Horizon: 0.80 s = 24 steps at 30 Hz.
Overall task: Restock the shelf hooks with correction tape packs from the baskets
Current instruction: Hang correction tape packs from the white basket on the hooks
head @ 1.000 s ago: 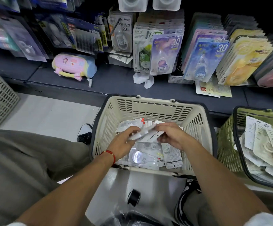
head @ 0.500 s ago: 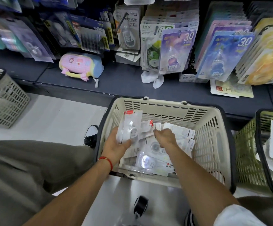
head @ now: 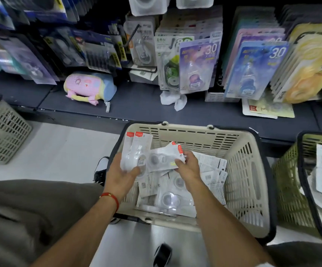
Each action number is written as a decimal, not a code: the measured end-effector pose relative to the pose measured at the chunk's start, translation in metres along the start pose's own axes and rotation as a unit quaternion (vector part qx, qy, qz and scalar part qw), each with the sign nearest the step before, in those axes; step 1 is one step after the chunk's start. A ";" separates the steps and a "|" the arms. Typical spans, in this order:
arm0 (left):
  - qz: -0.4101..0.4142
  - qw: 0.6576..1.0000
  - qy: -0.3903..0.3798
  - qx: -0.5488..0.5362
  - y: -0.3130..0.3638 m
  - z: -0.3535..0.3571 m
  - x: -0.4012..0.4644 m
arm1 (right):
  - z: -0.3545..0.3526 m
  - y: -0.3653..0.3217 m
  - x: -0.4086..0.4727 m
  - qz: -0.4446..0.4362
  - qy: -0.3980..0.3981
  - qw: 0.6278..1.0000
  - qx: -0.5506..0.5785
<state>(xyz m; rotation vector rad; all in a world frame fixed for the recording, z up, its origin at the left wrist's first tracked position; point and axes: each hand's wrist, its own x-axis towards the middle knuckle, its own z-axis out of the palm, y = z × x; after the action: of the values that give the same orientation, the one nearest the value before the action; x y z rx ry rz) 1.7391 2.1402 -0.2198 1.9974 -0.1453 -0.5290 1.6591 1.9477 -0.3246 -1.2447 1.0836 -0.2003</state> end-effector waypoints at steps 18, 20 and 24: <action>-0.043 0.902 -0.263 -0.339 0.107 -0.003 -0.020 | -0.075 -0.238 -0.118 -0.132 -0.197 0.971 -0.021; -0.005 0.901 -0.269 -0.341 0.120 -0.002 -0.021 | -0.073 -0.252 -0.125 -0.143 -0.169 0.975 -0.014; 0.006 0.907 -0.235 -0.349 0.165 -0.001 -0.019 | -0.070 -0.277 -0.132 -0.191 -0.098 0.977 0.019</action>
<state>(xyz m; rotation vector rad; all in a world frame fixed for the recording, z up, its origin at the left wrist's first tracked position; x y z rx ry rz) 1.7429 2.0693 -0.0702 1.1461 -0.2258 -0.9041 1.6520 1.8844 -0.0158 -1.3994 0.6619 -0.3804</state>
